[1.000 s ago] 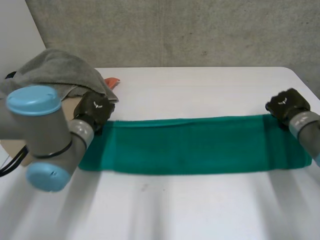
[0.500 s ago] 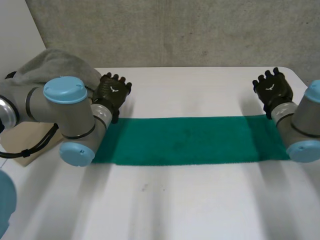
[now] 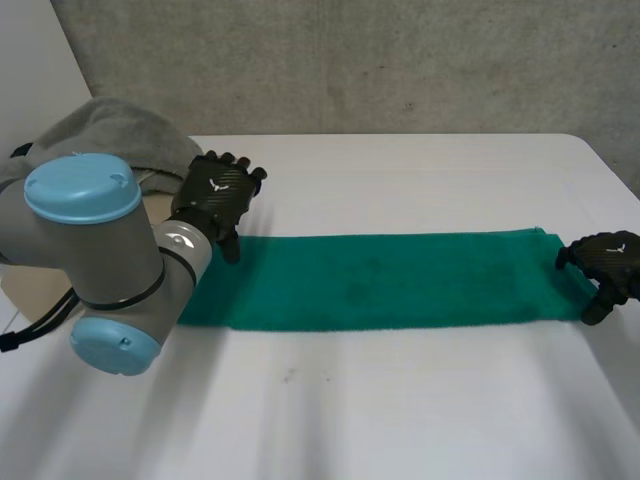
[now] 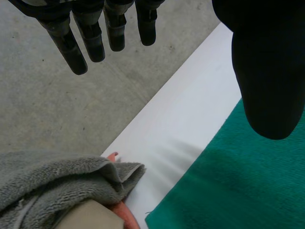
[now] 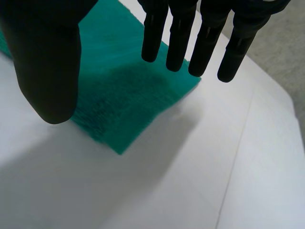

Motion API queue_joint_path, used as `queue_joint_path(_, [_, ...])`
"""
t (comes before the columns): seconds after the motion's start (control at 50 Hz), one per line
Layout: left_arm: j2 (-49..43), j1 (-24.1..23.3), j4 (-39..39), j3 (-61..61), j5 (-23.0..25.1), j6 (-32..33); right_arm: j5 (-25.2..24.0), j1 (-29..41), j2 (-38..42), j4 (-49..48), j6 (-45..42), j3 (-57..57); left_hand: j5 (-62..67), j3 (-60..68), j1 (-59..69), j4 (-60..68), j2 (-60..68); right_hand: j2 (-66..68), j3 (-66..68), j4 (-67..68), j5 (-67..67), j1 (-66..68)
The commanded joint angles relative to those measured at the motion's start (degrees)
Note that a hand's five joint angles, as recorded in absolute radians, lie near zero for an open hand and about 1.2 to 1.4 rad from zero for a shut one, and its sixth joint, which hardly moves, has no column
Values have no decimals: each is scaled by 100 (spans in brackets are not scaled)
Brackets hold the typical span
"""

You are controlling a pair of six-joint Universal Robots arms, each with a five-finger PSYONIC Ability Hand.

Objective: Fold the laundry.

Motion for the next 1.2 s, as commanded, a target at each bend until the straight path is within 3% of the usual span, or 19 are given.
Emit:
queue_joint_path(0.02, [119,-101,-1,-45,85,-231,24,27,313,-825,-75,157,-285,-236,-125,-174,-205,3501,3469,3441,3407,3487])
queue_joint_path(0.06, [172,-92,-1,-80,102,-240,103,18,305,-904,-118,148,-285,-236,-125,-174,-205,5214,5182,5154,5120,5200])
queue_joint_path(0.26, [515,-83,-1,-300,111,-249,727,-544,-134,-1308,-478,122,-285,-236,-125,-174,-205,5219,5187,5159,5125,5206])
queue_joint_path(0.44, [875,-31,-1,-529,103,-257,1088,-572,-284,-1615,-1954,-124,-285,-236,-125,-174,-205,5219,5187,5159,5125,5206])
queue_joint_path(0.5, [972,-13,-1,-581,102,-258,1088,-81,-319,-1695,-1851,-238,-285,-236,-125,-174,-205,5219,5187,5159,5125,5206])
queue_joint_path(0.58, [1156,22,-1,-652,102,-258,1044,1367,-328,-1887,-1193,-520,-285,-236,-125,-174,-205,5219,5187,5159,5125,5206])
queue_joint_path(0.64, [1271,40,-1,-678,102,-266,965,1985,-346,-2090,-945,-599,-285,-236,-125,-174,-205,5219,5187,5159,5125,5206])
queue_joint_path(0.72, [1341,40,-1,-696,94,-266,526,3039,-311,-2442,-857,-608,-285,-236,-125,-174,-205,5219,5187,5159,5125,5206])
queue_joint_path(0.8, [1341,40,-1,-801,102,-380,-97,4155,231,-2530,-883,-643,-285,-236,-125,-174,-205,5219,5187,5159,5125,5206])
queue_joint_path(0.88, [1332,57,-1,-872,111,-495,-213,4781,778,-2477,-918,-871,-285,-236,-125,-174,-205,5219,5187,5159,5125,5206])
queue_joint_path(0.98, [1324,75,43,-933,111,-574,41,5028,973,-2328,-857,-968,-285,-236,-125,-174,-205,5219,5187,5159,5125,5206])
queue_joint_path(1.06, [1306,66,201,-986,111,-583,637,5028,815,-2205,-647,-907,-285,-236,-125,-174,-205,-1781,-1813,-1841,-1875,-1794])
queue_joint_path(1.12, [1297,66,271,-977,111,-583,1025,4914,692,-2161,-173,-846,-285,-236,-125,-174,-205,-1781,-1813,-1841,-1875,-1794])
queue_joint_path(1.14, [1297,66,315,-977,111,-583,1313,4713,500,-2100,342,-776,-285,-236,-125,-174,-205,-1781,-1813,-1841,-1875,-1794])
queue_joint_path(1.2, [1280,57,359,-977,111,-583,1562,4370,-2,-1819,1294,-582,-285,-236,-125,-174,-205,-1781,-1813,-1841,-1875,-1794])
